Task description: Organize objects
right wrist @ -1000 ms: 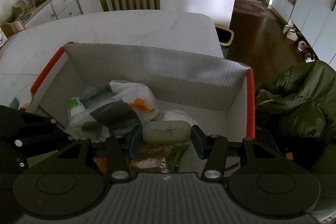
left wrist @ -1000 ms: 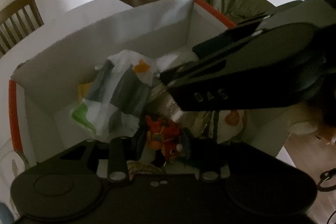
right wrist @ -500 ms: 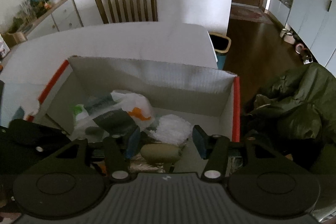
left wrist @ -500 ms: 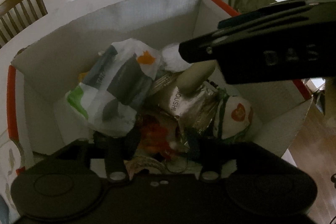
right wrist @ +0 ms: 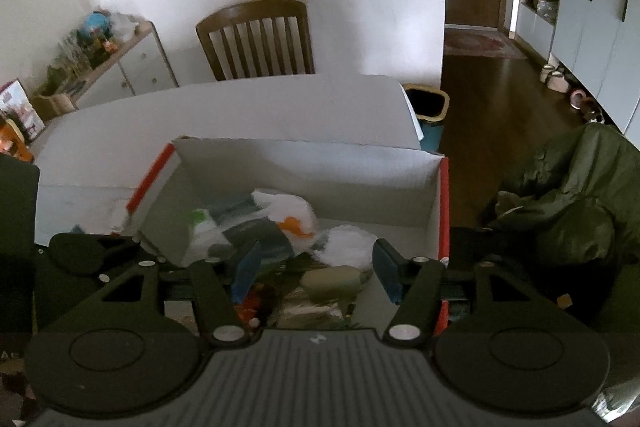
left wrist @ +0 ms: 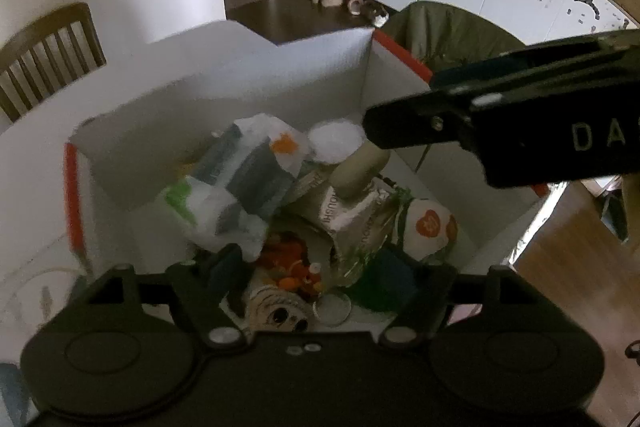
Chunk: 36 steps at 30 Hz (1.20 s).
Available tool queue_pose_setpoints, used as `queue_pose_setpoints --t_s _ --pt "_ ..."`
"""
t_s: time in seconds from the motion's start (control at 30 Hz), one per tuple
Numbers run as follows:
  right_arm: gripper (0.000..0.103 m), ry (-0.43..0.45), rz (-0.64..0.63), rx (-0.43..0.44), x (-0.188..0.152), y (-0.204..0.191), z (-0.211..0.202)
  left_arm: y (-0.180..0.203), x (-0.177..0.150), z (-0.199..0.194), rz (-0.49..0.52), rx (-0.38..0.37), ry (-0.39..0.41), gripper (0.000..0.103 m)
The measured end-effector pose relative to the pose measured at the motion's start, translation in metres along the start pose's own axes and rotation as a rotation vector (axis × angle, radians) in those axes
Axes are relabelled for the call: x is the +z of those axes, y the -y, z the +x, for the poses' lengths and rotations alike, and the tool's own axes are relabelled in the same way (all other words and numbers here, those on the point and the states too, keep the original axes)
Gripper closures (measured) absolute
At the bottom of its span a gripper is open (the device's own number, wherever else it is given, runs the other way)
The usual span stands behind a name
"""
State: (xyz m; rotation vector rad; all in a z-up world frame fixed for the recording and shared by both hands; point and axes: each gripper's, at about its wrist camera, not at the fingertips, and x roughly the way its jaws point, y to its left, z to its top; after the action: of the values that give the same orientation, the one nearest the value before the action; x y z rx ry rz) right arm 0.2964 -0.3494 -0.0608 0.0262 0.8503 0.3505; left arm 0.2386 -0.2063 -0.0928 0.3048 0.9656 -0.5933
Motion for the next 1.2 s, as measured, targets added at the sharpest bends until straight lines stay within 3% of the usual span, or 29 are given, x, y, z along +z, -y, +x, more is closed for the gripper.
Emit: queue_pose_setpoints --t_s 0.7,1.2 --pt "0.029 0.185 0.059 -0.015 -0.037 -0.047 -0.078 -0.029 -0.037 -0.082 0.004 0.032 0.171 0.017" --pt "0.020 0.282 0.069 -0.058 -0.066 -0.084 -0.114 -0.041 -0.054 -0.131 -0.031 0.018 0.282 0.001"
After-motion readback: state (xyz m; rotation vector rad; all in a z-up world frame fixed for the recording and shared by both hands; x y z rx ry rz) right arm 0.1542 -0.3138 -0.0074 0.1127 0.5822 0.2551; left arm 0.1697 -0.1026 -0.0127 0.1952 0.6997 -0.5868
